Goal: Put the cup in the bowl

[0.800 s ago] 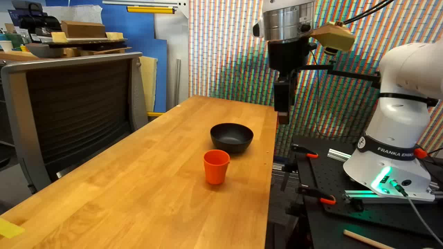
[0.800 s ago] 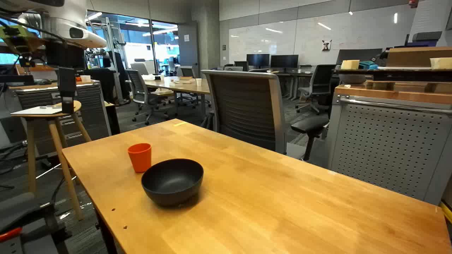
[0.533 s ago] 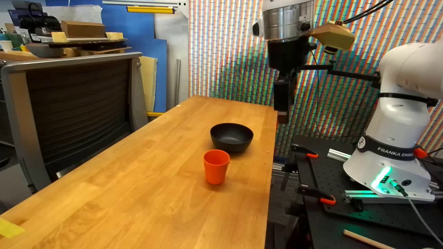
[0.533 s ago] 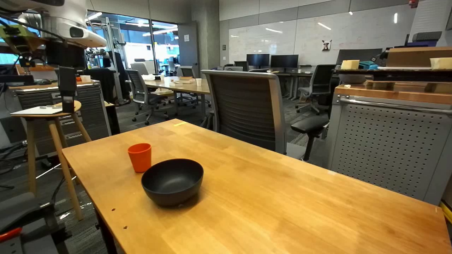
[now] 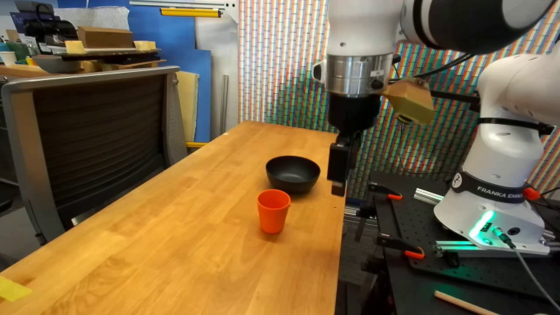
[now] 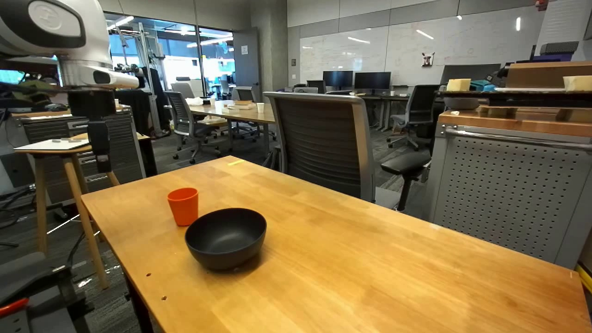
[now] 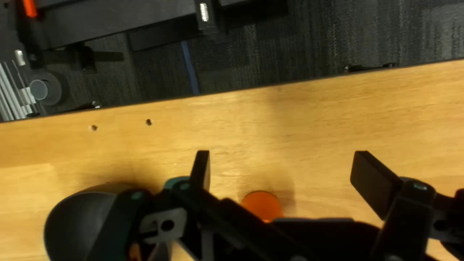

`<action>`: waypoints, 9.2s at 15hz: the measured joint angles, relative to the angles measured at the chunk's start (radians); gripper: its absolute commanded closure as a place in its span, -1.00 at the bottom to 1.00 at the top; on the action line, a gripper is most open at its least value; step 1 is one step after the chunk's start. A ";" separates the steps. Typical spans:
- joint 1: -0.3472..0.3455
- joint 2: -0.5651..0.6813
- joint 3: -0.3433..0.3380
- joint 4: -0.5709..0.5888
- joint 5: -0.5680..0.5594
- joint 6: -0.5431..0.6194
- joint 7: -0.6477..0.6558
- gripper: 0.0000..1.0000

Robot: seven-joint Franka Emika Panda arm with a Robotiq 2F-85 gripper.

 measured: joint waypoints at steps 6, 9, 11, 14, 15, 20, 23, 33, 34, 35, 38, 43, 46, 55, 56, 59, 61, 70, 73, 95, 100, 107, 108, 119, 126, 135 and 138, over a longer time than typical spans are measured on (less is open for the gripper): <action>0.065 0.224 0.050 0.019 -0.198 0.315 0.222 -1.00; 0.079 0.307 0.054 0.063 -0.447 0.379 0.400 -1.00; 0.087 0.344 0.051 0.102 -0.615 0.385 0.520 -1.00; 0.123 0.391 0.032 0.169 -0.866 0.380 0.699 -1.00; 0.138 0.409 0.022 0.192 -0.948 0.374 0.758 -1.00; 0.202 0.531 -0.028 0.298 -1.296 0.265 1.006 -1.00; 0.236 0.600 -0.064 0.337 -1.345 0.205 1.063 -1.00; 0.243 0.612 0.004 0.464 -0.828 0.161 0.640 -1.00; 0.246 0.600 0.003 0.489 -0.768 0.138 0.584 -1.00; 0.249 0.588 0.000 0.517 -0.720 0.109 0.536 -1.00; 0.264 0.556 -0.029 0.608 -0.653 0.009 0.460 -1.00; 0.278 0.531 -0.087 0.747 -0.648 -0.154 0.429 -1.00; 0.277 0.516 -0.128 0.800 -0.648 -0.245 0.424 -1.00; 0.212 0.445 -0.180 0.814 -0.594 -0.422 0.354 -1.00; 0.213 0.445 -0.179 0.813 -0.594 -0.423 0.354 -1.00; 0.213 0.445 -0.178 0.813 -0.594 -0.423 0.354 -1.00; 0.213 0.445 -0.178 0.813 -0.594 -0.424 0.354 -1.00; 0.214 0.469 -0.184 0.746 -0.612 -0.449 0.440 -1.00; 0.207 0.491 -0.193 0.690 -0.587 -0.467 0.495 -1.00; 0.221 0.721 -0.275 0.603 -0.531 -0.048 0.509 -0.31; 0.222 0.750 -0.320 0.618 -0.563 -0.045 0.501 0.47; 0.219 0.759 -0.326 0.615 -0.481 -0.104 0.501 0.84; 0.218 0.754 -0.327 0.619 -0.479 -0.117 0.501 0.83; 0.199 0.647 -0.446 0.807 -0.756 -0.282 0.591 0.83; 0.133 0.648 -0.444 0.788 -0.759 -0.530 0.652 0.83; 0.114 0.697 -0.405 0.707 -0.613 -0.482 0.659 0.84; 0.108 0.717 -0.407 0.678 -0.613 -0.364 0.677 0.83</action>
